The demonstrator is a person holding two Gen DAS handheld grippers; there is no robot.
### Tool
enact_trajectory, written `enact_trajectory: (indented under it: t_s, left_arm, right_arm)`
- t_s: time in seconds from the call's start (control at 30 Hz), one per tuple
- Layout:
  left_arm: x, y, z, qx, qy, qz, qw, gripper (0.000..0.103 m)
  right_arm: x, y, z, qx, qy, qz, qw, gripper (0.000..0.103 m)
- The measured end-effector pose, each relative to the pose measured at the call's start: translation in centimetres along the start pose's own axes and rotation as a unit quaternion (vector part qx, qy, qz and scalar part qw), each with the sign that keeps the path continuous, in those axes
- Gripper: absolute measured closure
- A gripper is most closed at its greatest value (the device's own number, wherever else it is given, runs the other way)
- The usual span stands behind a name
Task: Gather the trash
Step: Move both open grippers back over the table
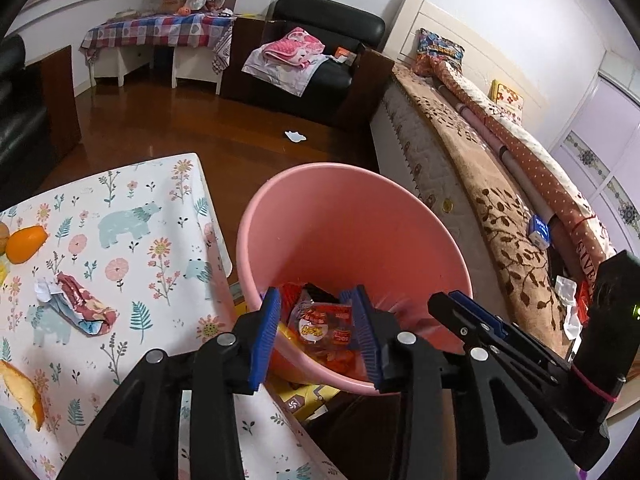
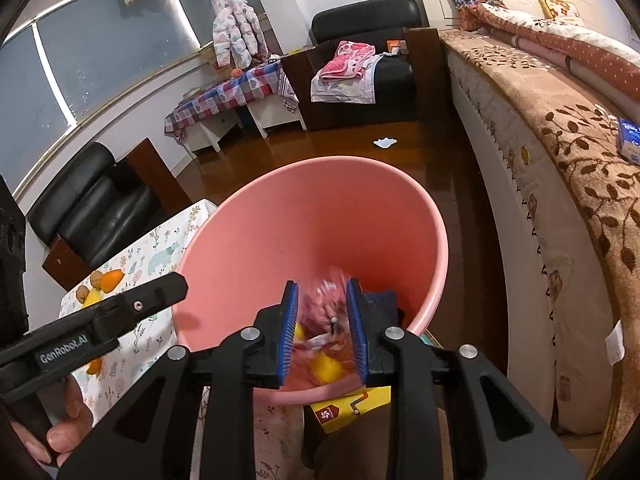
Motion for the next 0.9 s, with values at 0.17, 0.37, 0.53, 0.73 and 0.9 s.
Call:
enact_trajectory:
  t_s: [0.17, 0.37, 0.53, 0.73, 0.9]
  left_arm:
    - [0.9, 0.4, -0.1, 0.004, -0.007, 0.001, 1.0000, 0.064]
    - [2.1, 0.7, 0.1, -0.003, -0.015, -0.008, 0.9999, 0.063]
    - [3.6, 1.7, 0.5, -0.010, -0.023, -0.033, 0.9991, 0.063]
    - [5.7, 3.9, 1.3, 0.006, -0.028, -0.054, 0.9981, 0.063]
    - [7.2, 5.8, 2.4, 0.020, -0.031, -0.071, 0.9968, 0.062]
  right_arm:
    - [0.3, 0.2, -0.1, 0.002, -0.003, -0.002, 1.000, 0.076]
    - [1.0, 1.4, 0.1, 0.011, -0.007, -0.012, 1.000, 0.076]
    - [1.6, 3.1, 0.2, 0.025, -0.010, -0.025, 0.999, 0.076]
    - [2.2, 5.8, 0.8, 0.046, -0.005, -0.049, 0.998, 0.076]
    - [2.6, 8.6, 1.8, 0.069, 0.005, -0.076, 0.995, 0.076]
Point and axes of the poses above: each gripper's, at about its wrist camera, not at the fingertips, and x roughly against the way its jaws point, y to its left, z to its underside, the point moved 7 cm from there along -x, roughly the way its jaws point, and after that the axes turned 7 degrees about -x, right-handed, at the moved point
